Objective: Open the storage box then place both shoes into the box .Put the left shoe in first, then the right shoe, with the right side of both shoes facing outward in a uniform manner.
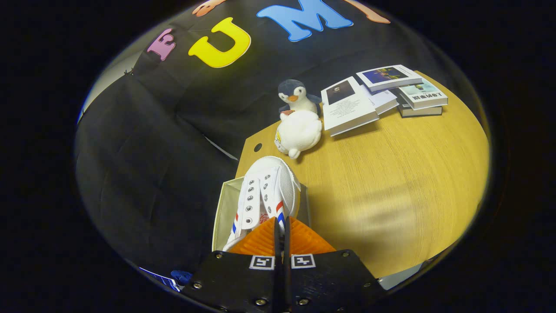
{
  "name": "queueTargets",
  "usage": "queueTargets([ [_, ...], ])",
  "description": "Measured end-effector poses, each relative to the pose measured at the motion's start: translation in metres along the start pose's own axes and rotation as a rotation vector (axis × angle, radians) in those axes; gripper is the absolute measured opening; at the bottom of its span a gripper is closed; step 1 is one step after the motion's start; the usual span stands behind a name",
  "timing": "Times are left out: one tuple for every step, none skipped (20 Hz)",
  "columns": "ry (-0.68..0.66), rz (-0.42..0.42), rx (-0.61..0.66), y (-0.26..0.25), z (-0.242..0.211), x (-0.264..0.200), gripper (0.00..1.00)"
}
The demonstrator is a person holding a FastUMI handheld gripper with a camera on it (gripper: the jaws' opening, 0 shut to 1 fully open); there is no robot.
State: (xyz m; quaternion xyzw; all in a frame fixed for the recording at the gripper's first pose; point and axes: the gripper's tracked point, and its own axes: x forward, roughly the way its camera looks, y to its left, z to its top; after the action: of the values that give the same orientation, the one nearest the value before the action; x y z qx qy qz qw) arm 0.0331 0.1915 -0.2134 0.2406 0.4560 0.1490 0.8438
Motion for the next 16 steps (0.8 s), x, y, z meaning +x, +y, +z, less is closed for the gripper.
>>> queueTargets([
  [0.003,0.006,-0.006,0.007,-0.002,0.006,0.0],
  [0.003,0.009,-0.012,0.013,-0.004,0.011,0.0],
  [0.008,0.01,-0.018,0.019,-0.008,0.016,0.0],
  [0.012,0.009,-0.026,0.023,-0.011,0.021,0.0],
  [0.013,0.005,-0.033,0.027,-0.015,0.026,0.0],
  [0.017,0.001,-0.04,0.03,-0.018,0.032,0.0],
  [0.014,-0.005,-0.042,0.032,-0.021,0.037,0.0],
  [0.003,-0.012,-0.046,0.034,-0.021,0.041,0.0],
  [-0.007,-0.023,-0.054,0.035,-0.022,0.046,0.0],
  [-0.017,-0.032,-0.065,0.036,-0.022,0.05,0.0],
  [-0.033,-0.043,-0.075,0.037,-0.022,0.053,0.0],
  [-0.051,-0.06,-0.085,0.036,-0.021,0.057,0.0],
  [-0.053,-0.075,-0.097,0.034,-0.025,0.061,0.0],
  [-0.058,-0.092,-0.105,0.032,-0.028,0.064,0.0],
  [-0.065,-0.103,-0.114,0.031,-0.03,0.065,0.0],
  [-0.071,-0.111,-0.123,0.03,-0.032,0.066,0.0],
])
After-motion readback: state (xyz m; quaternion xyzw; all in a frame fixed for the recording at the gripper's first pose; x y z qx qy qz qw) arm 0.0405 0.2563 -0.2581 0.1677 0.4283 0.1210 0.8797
